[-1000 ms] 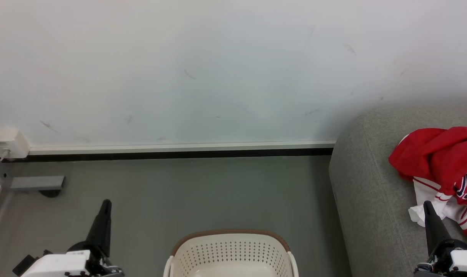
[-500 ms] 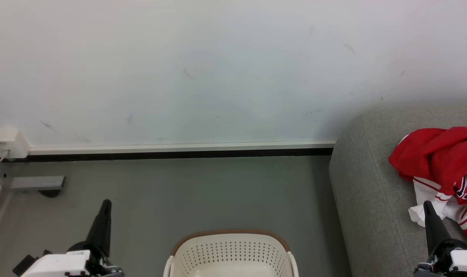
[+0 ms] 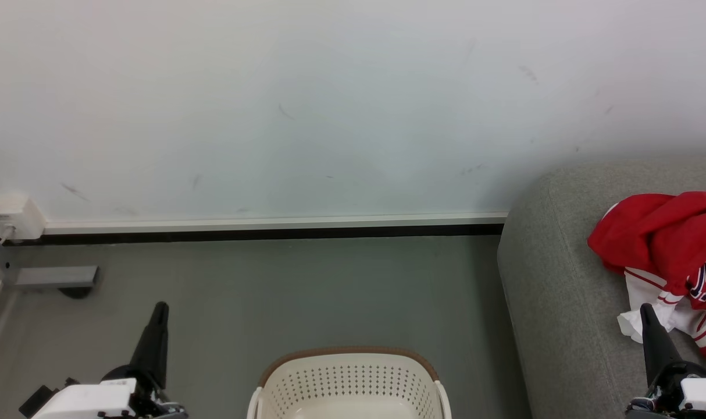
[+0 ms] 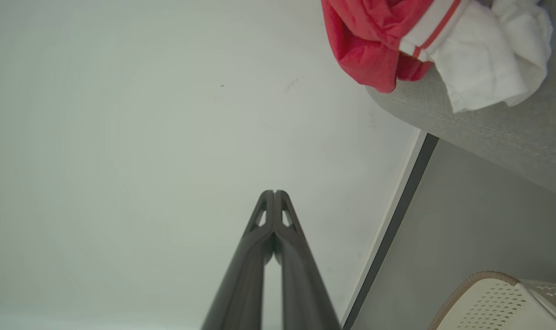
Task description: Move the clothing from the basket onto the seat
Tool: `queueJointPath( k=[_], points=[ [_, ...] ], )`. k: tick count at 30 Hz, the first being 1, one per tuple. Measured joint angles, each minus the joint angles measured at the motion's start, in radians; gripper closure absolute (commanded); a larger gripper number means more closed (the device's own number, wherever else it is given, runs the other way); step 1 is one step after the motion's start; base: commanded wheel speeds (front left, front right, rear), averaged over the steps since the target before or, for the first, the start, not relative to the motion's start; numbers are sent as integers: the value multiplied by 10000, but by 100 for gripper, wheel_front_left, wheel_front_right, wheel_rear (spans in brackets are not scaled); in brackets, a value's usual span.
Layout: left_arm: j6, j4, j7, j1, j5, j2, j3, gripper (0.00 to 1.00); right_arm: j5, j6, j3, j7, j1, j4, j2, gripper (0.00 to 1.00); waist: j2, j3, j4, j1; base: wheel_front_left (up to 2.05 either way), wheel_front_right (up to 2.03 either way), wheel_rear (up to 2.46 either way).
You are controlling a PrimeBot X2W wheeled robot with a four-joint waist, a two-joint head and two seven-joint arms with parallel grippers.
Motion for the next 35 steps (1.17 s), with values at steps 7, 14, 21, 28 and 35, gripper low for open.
queueJointPath(
  k=[7, 14, 21, 28, 35],
  points=[
    [0, 0, 0, 0, -2, 0, 0, 100, 29, 0, 21, -17, 0, 0, -33, 100, 0, 0, 0, 0, 0, 0, 0],
    [0, 0, 0, 0, -2, 0, 0, 100, 61, 0, 38, -46, 1, -2, -52, 100, 0, 0, 0, 0, 0, 0, 0],
    [0, 0, 0, 0, -2, 0, 0, 100, 71, 0, 59, -52, 1, -2, -81, 100, 0, 0, 0, 0, 0, 0, 0],
    [0, -2, 0, 0, -2, 0, 0, 100, 75, 0, 79, -82, 1, -4, -96, 100, 0, 0, 0, 0, 0, 0, 0],
    [0, -2, -2, 0, -2, 0, 0, 100, 148, 0, 104, -88, 1, -6, -109, 100, 0, 0, 0, 0, 0, 0, 0]
  ],
)
